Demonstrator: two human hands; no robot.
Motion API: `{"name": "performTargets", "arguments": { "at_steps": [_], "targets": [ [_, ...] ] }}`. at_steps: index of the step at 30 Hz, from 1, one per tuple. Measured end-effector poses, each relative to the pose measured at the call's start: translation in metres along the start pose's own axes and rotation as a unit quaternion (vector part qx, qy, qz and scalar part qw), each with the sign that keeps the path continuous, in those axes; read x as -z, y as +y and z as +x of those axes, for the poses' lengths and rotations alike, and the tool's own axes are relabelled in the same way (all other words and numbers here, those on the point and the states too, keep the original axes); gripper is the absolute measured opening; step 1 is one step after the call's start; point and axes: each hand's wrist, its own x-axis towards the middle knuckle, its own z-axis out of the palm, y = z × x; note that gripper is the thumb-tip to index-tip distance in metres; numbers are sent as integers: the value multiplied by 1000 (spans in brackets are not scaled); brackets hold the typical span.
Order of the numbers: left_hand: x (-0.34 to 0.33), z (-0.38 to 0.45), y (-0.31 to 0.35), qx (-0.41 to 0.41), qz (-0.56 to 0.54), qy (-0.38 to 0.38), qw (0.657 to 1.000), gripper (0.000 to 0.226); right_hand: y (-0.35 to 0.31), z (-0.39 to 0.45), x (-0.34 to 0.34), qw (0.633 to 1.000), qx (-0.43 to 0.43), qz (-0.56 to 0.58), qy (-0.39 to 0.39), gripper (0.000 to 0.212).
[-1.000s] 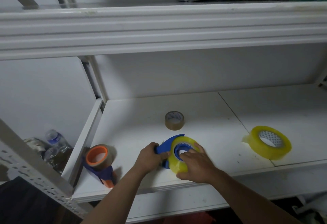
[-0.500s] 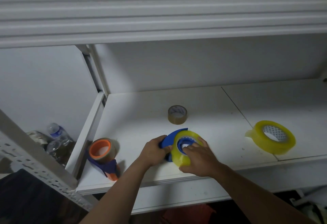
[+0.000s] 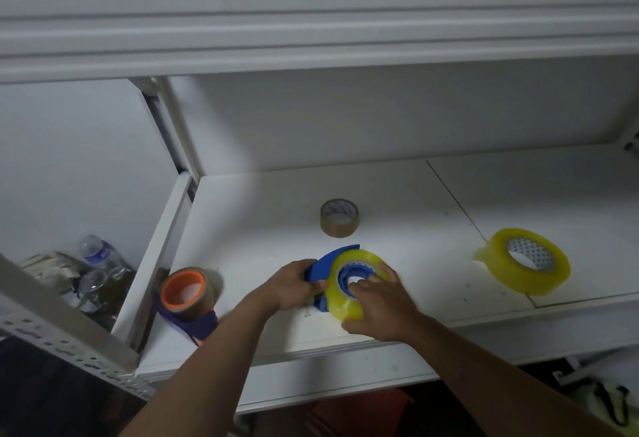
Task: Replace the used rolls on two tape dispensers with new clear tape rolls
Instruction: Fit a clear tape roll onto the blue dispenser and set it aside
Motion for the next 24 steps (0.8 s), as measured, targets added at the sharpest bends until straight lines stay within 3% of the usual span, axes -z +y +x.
{"name": "performTargets", "arguments": {
  "at_steps": [8, 21, 24],
  "targets": [
    [2, 5, 16, 60, 87, -23, 994, 27, -4, -3, 7, 1000, -12, 3, -11, 55],
    [-5, 5, 30, 161, 231, 16, 959, 41, 5, -11, 7, 999, 19, 24, -21, 58],
    [-14, 1, 40, 167, 276, 23, 946, 32, 19, -17, 5, 999, 36, 15, -17, 57]
  ]
}}
